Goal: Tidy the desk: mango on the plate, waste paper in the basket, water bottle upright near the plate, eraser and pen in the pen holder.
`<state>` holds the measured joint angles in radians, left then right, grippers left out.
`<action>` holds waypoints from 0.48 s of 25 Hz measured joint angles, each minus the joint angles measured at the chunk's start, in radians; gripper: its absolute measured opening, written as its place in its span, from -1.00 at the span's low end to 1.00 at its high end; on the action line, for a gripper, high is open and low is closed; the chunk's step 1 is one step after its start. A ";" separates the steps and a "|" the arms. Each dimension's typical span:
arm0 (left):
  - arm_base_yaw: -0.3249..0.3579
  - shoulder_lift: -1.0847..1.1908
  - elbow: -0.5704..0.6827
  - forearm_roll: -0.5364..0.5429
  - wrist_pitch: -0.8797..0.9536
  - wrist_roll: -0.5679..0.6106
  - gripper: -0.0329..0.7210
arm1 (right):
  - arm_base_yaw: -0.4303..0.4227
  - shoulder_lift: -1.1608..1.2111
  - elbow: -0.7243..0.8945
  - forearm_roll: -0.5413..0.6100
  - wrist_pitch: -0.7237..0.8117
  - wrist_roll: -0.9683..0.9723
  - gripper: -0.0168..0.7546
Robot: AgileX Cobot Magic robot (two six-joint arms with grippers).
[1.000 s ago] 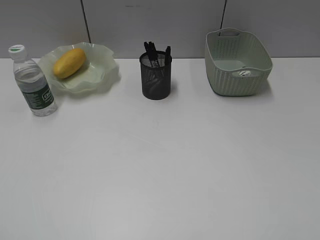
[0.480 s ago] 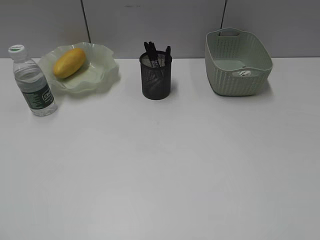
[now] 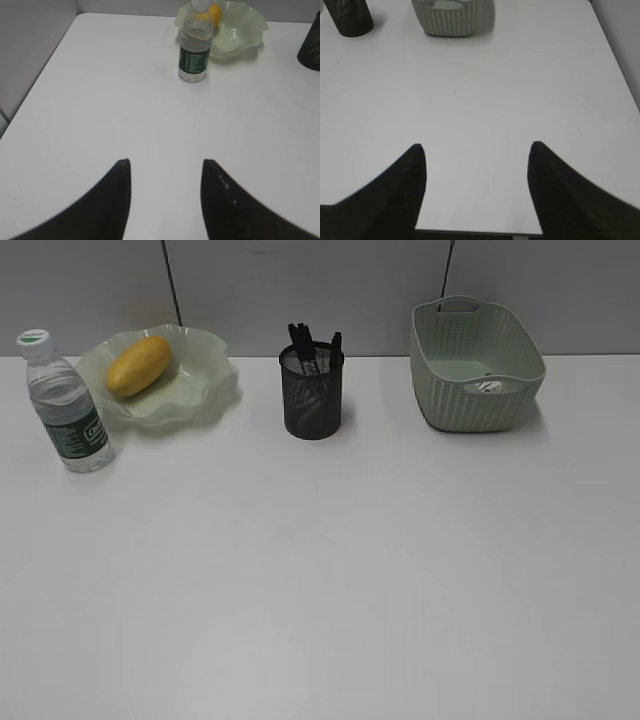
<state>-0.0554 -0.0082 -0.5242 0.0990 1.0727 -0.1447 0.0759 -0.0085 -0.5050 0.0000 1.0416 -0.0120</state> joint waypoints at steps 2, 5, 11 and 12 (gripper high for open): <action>0.000 0.000 0.000 0.000 0.000 0.000 -0.04 | 0.000 0.000 0.000 0.000 0.000 0.000 0.36; 0.000 0.000 0.000 0.000 0.000 0.000 -0.10 | 0.000 0.000 0.000 0.000 0.000 0.000 0.36; 0.000 0.000 0.000 0.000 0.000 0.000 -0.15 | 0.000 0.000 0.000 0.000 0.000 0.000 0.36; 0.000 0.000 0.000 0.000 0.000 0.000 -0.15 | 0.000 0.000 0.000 0.000 0.000 0.000 0.36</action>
<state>-0.0554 -0.0082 -0.5242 0.0990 1.0725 -0.1447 0.0759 -0.0085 -0.5050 0.0000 1.0416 -0.0120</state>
